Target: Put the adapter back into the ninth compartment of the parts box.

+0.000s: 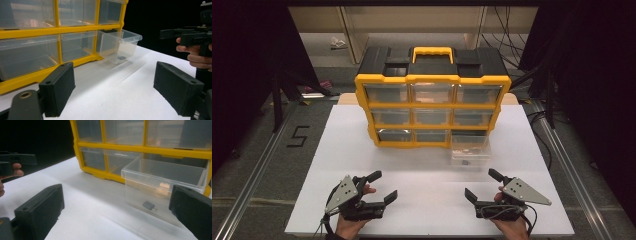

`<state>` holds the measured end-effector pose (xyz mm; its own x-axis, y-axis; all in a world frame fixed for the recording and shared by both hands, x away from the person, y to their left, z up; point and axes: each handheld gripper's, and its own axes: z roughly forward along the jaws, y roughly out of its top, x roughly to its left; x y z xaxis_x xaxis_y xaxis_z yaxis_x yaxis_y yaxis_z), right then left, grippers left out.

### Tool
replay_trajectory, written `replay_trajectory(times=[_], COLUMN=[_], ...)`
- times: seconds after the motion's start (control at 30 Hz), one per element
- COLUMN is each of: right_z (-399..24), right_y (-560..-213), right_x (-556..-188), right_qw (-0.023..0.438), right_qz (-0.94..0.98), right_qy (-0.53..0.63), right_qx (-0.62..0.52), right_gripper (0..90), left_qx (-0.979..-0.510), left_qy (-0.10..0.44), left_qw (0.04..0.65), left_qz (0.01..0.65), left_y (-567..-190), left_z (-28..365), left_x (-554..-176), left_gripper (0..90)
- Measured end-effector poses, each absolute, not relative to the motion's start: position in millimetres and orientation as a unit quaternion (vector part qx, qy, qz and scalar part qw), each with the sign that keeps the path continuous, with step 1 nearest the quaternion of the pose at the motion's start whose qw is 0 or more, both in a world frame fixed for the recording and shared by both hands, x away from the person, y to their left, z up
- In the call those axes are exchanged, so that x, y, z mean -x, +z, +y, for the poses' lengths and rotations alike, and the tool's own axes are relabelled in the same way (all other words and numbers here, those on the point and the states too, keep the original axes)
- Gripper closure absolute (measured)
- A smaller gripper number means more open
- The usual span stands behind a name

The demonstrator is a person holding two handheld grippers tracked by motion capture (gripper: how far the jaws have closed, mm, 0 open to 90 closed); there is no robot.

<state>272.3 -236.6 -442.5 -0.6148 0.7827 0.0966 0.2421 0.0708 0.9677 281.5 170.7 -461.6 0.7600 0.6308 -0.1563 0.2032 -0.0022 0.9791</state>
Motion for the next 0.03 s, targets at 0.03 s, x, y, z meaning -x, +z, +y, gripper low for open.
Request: replay_trajectory(times=[0.03], right_z=[-236.9], right_y=[-442.4], right_x=[-272.4], right_qw=[0.235], right_qz=[0.693], right_qy=[0.573], right_qx=[-0.369], right_gripper=[0.6], left_qx=[-0.688], left_qy=[0.168], left_qw=[0.638], left_qz=[0.303], left_y=[-461.6], left_z=[170.7], left_x=[-281.7], left_gripper=[16.8])
